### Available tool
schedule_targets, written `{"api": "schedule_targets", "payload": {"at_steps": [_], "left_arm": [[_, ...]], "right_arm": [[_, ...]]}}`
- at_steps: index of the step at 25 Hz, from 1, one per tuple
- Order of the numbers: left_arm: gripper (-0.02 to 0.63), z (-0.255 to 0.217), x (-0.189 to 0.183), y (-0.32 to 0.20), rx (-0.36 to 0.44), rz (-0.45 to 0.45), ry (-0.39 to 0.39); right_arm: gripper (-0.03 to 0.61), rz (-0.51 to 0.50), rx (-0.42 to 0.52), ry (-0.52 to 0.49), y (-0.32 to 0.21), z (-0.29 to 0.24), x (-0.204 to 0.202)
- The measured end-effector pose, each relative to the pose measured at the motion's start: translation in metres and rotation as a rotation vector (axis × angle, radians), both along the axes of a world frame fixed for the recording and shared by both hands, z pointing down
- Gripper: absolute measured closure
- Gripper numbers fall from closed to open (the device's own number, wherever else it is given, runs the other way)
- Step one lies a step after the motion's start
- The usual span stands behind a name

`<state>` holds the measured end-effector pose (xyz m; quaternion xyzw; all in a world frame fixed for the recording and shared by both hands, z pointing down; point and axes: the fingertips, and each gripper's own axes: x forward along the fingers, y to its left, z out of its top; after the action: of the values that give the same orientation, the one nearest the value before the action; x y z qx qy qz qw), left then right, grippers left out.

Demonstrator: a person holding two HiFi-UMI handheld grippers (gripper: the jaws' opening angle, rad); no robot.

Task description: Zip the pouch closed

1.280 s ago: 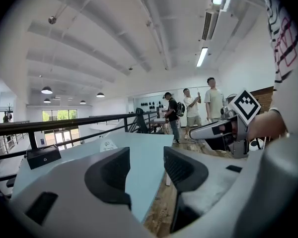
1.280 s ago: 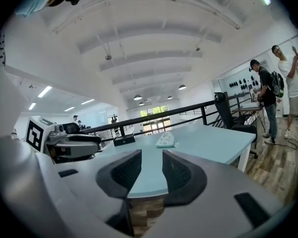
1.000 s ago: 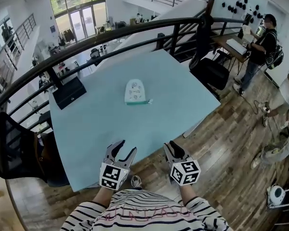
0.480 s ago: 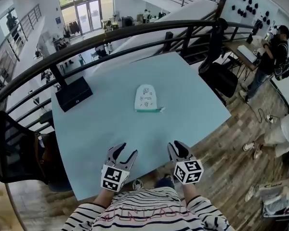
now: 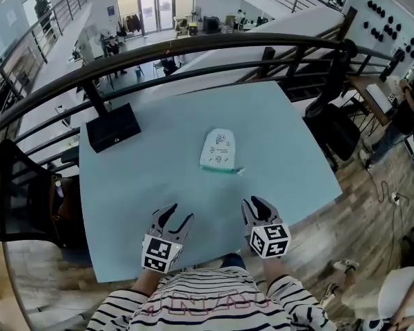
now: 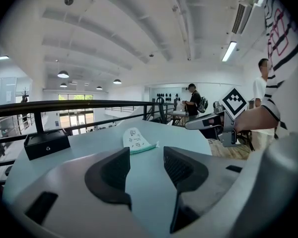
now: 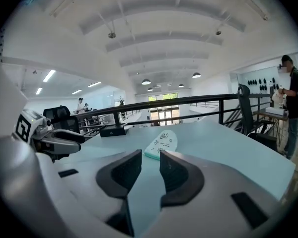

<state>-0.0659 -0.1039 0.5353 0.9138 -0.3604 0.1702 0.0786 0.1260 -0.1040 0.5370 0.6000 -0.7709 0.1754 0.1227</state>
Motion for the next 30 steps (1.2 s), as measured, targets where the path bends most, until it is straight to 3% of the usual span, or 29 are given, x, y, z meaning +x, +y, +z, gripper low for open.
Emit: {"api": "schedule_targets", "payload": {"at_steps": [8, 14, 26, 30], "left_arm": [[0.422, 0.007, 0.032, -0.039, -0.021, -0.137, 0.001], [0.422, 0.009, 0.050, -0.050, -0.042, -0.229, -0.008], [0.422, 0.023, 0.081, -0.058, -0.084, -0.373, -0.047], [0.422, 0.029, 0.084, -0.056, -0.104, -0.402, -0.057]], "right_arm": [[0.453, -0.162, -0.034, 0.064, -0.066, 0.010, 0.036], [0.453, -0.310, -0.052, 0.167, -0.104, 0.024, 0.053], [0.453, -0.645, -0.104, 0.355, -0.149, 0.086, 0.063], [0.453, -0.756, -0.119, 0.466, -0.156, 0.103, 0.058]]}}
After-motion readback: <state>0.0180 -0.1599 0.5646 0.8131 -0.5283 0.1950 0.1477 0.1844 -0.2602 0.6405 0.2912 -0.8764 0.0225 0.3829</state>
